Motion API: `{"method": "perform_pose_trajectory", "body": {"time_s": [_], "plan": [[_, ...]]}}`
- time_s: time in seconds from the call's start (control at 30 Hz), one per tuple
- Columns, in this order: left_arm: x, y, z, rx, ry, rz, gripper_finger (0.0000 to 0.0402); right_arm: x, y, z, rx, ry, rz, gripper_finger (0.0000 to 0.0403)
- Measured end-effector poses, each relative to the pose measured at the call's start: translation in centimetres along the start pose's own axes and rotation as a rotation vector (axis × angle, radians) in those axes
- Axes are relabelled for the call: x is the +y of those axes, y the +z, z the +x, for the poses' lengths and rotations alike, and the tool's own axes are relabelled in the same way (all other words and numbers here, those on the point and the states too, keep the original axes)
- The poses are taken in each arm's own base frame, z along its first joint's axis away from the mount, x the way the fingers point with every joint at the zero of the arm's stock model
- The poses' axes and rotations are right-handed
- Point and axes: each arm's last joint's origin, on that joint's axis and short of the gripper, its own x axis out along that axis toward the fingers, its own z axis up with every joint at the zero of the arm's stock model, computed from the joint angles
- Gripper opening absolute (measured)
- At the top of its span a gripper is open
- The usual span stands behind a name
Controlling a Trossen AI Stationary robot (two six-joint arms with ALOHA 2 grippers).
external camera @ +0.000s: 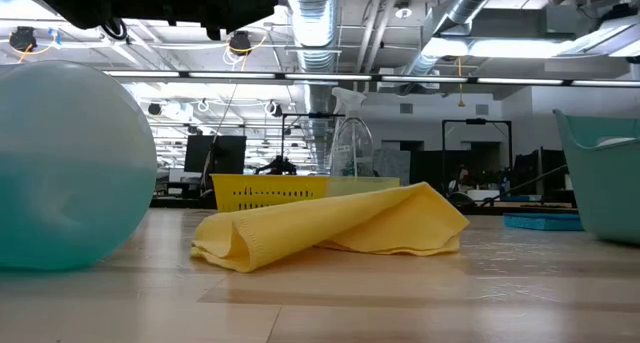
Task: Pick & Place Kitchen Items
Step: Put the blue sponge into the bottom yellow bin
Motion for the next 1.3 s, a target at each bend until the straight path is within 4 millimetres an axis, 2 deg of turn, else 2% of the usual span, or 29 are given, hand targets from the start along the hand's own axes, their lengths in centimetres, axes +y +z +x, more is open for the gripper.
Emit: {"method": "perform_pose_trajectory", "body": {"time_s": [0.27,0.43,0.67,0.83,1.07,1.3], "plan": [[0.0,0.0,0.0,0.0,0.0,0.0,0.0159,-1.6,1.3,2.2,0.018,-0.057,0.003,0.0054],[0.0,0.0,0.0,0.0,0.0,0.0,0.0159,-1.8,1.8,3.7,0.028,-0.099,-0.014,0.0054],[0.0,0.0,0.0,0.0,0.0,0.0,0.0159,-2.2,2.0,7.1,0.096,-0.216,-0.011,0.0054],[0.0,0.0,0.0,0.0,0.0,0.0,0.0159,-3.9,2.0,9.8,0.139,-0.359,0.112,0.0054],[0.0,0.0,0.0,0.0,0.0,0.0,0.0159,-6.8,0.8,14.6,0.271,-0.521,0.348,0.0054],[0.0,0.0,0.0,0.0,0.0,0.0,0.0159,-8.5,-1.5,19.2,0.506,-0.525,0.499,0.0054]]}}
